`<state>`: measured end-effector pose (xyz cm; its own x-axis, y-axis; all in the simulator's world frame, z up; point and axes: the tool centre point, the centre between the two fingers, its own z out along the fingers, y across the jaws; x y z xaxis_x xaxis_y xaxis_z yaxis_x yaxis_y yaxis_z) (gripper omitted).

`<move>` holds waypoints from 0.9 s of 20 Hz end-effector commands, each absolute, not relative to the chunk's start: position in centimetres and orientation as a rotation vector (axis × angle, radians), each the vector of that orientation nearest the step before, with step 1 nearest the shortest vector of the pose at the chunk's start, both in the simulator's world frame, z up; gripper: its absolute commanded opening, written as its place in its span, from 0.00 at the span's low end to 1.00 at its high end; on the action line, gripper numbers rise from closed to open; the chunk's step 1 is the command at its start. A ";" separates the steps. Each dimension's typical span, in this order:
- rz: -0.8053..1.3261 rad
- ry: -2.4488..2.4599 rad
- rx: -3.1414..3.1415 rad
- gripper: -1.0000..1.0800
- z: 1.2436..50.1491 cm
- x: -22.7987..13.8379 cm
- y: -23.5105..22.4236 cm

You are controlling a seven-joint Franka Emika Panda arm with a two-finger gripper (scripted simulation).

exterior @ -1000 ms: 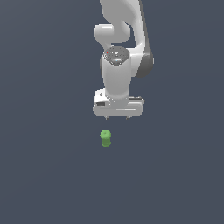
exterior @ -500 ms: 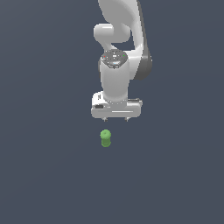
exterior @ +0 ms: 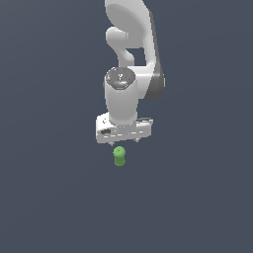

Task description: Pick up the object and move it to a goal position.

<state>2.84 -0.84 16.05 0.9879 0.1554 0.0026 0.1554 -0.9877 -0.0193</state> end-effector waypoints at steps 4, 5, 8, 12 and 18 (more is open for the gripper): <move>-0.001 -0.372 -3.112 0.96 15.1 4.0 -2.3; -0.001 -0.389 -3.112 0.96 15.0 4.1 -2.5; 0.000 -0.427 -3.110 0.96 14.7 4.4 -2.9; 0.000 -0.450 -3.109 0.96 14.6 4.6 -3.2; 0.000 -0.445 -3.109 0.96 13.9 4.5 -3.2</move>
